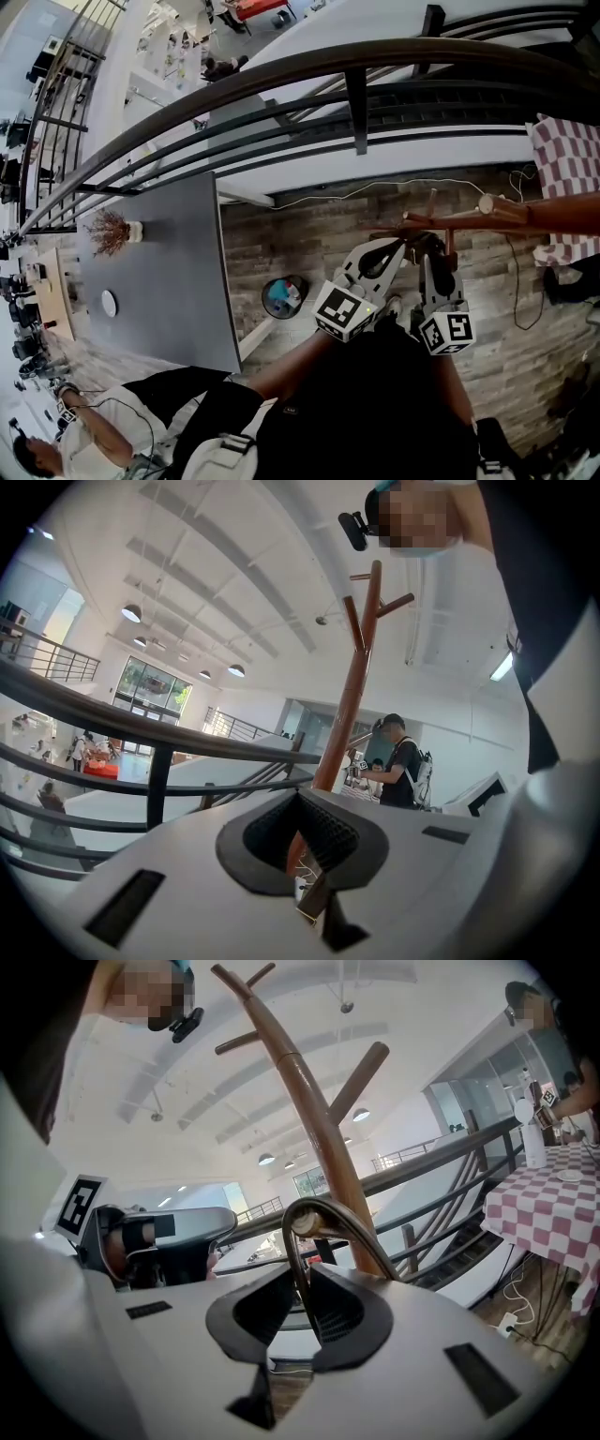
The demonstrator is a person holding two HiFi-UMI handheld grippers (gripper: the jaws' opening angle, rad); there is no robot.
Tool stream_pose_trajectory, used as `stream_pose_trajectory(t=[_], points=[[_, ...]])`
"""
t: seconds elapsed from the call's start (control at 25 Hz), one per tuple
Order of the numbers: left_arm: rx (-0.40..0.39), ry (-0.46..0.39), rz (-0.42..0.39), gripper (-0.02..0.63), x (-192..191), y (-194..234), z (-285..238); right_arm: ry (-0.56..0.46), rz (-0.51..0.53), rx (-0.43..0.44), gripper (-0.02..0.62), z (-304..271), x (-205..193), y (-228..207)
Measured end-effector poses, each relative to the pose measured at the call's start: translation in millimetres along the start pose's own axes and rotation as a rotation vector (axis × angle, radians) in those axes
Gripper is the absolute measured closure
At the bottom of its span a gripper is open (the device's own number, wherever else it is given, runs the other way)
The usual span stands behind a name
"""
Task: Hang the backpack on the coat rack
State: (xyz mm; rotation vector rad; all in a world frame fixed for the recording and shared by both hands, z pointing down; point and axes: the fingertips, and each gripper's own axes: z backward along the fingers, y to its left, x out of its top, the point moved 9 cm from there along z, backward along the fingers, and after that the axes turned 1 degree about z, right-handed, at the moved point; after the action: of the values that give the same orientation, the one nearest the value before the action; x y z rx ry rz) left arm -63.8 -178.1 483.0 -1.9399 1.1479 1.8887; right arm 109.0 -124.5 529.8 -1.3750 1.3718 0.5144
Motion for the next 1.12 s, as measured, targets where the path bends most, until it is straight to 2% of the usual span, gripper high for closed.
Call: stream_pose_trajectory(t=[0.2, 0.52, 1.12], points=[[0.010, 0.003, 0.001, 0.598, 0.8, -2.7, -0.1, 0.003, 0.010, 0.010, 0.555, 0.2, 2.0, -0.6], [0.014, -0.006, 0.009, 0.598, -4.3, -7.6, 2.4, 0.024, 0.019, 0.017, 0.517, 2.5, -4.2, 0.0], [0.026, -0.004, 0.000, 0.598, -4.7, -16.7, 8.8, 0.028, 0.010, 0.007, 0.515, 12.5, -10.0, -5.1]])
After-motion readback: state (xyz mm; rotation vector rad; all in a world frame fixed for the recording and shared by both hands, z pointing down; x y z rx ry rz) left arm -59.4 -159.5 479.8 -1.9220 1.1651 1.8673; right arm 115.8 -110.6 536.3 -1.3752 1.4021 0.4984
